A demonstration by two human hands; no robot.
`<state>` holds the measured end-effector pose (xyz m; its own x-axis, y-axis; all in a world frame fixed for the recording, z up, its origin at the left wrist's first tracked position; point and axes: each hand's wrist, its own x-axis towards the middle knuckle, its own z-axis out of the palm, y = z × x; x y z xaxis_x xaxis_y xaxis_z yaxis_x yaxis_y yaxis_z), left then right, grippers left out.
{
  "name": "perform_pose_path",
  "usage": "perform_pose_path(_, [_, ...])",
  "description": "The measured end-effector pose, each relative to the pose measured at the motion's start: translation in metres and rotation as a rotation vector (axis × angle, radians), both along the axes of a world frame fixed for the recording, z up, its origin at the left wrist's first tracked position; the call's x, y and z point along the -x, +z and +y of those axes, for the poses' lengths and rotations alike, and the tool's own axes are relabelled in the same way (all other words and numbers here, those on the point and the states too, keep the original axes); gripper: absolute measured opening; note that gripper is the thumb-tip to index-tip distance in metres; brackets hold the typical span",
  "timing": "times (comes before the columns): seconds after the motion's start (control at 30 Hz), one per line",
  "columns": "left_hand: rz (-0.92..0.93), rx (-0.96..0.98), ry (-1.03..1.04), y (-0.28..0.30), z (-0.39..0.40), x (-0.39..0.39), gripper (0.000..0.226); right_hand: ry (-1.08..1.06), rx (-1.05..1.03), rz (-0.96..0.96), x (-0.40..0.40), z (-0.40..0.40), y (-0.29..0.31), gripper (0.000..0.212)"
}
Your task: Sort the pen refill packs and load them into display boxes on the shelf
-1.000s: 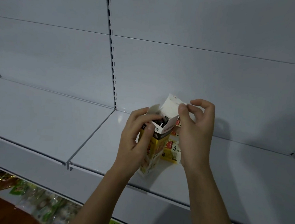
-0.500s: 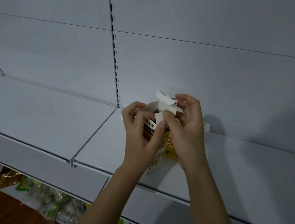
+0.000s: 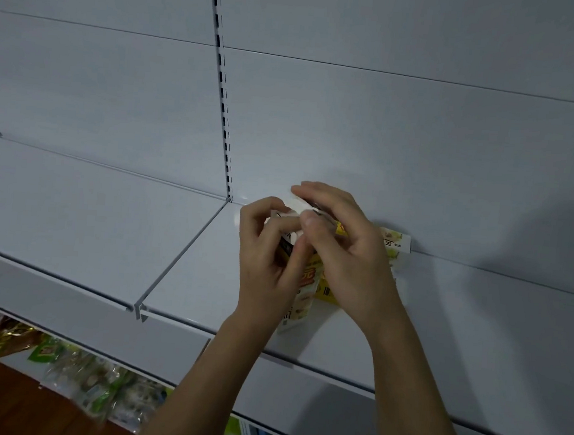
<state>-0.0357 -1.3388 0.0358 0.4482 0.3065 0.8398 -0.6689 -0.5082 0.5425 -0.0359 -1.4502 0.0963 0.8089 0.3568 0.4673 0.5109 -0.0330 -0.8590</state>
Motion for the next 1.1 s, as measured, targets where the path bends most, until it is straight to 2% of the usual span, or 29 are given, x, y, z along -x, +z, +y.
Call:
perform_pose_path(0.1, [-0.037, 0.073, -0.071, 0.000, 0.001, -0.001, 0.015, -0.024, -0.008, -0.016, -0.001, -0.001, -0.001, 0.027])
perform_pose_path(0.27, [-0.033, 0.042, -0.030, -0.004, 0.002, -0.004, 0.017, -0.072, 0.055, -0.095, -0.002, 0.001, -0.008, 0.029])
perform_pose_path(0.5, [-0.028, 0.043, -0.055, -0.008, 0.001, -0.006, 0.022, -0.106, 0.073, -0.049, -0.002, 0.004, -0.010, 0.032])
perform_pose_path(0.63, [-0.055, 0.004, -0.037, -0.008, -0.001, -0.007, 0.022, -0.024, 0.211, -0.064, -0.006, -0.007, 0.004, 0.039])
perform_pose_path(0.8, [-0.042, -0.021, -0.147, -0.005, 0.004, -0.006, 0.019, 0.026, 0.280, 0.014, -0.014, -0.021, 0.030, 0.035])
perform_pose_path(0.87, [-0.005, -0.023, -0.233, -0.003, 0.007, -0.006, 0.019, -0.008, 0.298, 0.017, -0.018, -0.023, 0.037, 0.029])
perform_pose_path(1.0, [0.028, -0.074, -0.322, 0.004, 0.011, -0.006, 0.018, -0.082, 0.206, 0.095, -0.024, -0.026, 0.042, 0.015])
perform_pose_path(1.1, [-0.008, -0.149, -0.318, 0.011, 0.005, -0.005, 0.023, -0.103, 0.256, 0.071, -0.023, -0.030, 0.042, 0.012])
